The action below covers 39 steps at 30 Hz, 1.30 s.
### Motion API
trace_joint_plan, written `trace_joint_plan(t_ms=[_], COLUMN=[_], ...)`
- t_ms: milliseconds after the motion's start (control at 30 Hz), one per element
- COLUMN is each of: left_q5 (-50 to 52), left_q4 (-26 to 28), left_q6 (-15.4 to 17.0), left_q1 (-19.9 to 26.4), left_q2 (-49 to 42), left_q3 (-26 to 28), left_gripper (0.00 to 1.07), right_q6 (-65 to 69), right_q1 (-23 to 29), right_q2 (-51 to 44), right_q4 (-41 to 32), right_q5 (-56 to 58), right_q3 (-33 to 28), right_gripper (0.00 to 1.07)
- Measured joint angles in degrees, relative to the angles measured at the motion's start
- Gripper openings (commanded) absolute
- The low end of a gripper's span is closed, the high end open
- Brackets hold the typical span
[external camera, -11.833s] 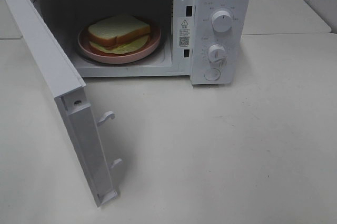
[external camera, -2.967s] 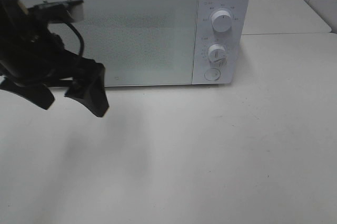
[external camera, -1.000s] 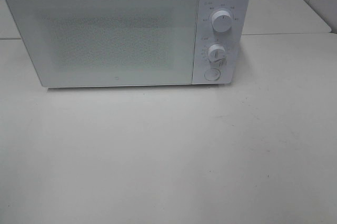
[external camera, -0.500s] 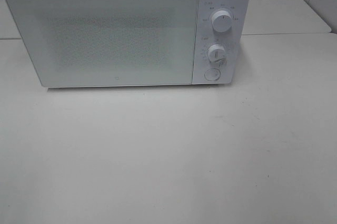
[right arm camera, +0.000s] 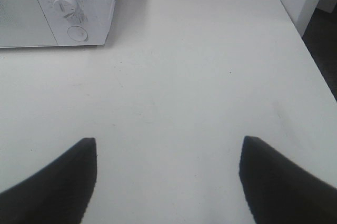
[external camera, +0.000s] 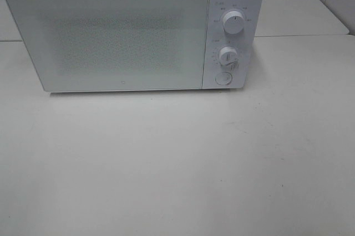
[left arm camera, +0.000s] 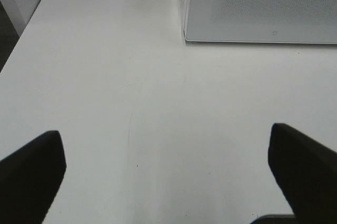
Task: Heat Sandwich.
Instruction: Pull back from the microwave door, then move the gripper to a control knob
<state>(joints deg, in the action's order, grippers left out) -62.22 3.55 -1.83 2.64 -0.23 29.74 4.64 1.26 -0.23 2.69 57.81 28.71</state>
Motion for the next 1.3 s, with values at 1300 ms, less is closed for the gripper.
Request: trace_joint_plan(t_ms=[1300], left_q5=[0.00], left_q4=[0.00], left_q6=[0.06], left_q1=[0.00], left_q2=[0.00], left_q3=[0.00], left_gripper=[0.98], right_q6=[0.00], right_q1=[0.00], right_q2=[1.38], right_q4=[0.06], right_q5=[-0.86], right_q3=[0.69], right_gripper=[0.83])
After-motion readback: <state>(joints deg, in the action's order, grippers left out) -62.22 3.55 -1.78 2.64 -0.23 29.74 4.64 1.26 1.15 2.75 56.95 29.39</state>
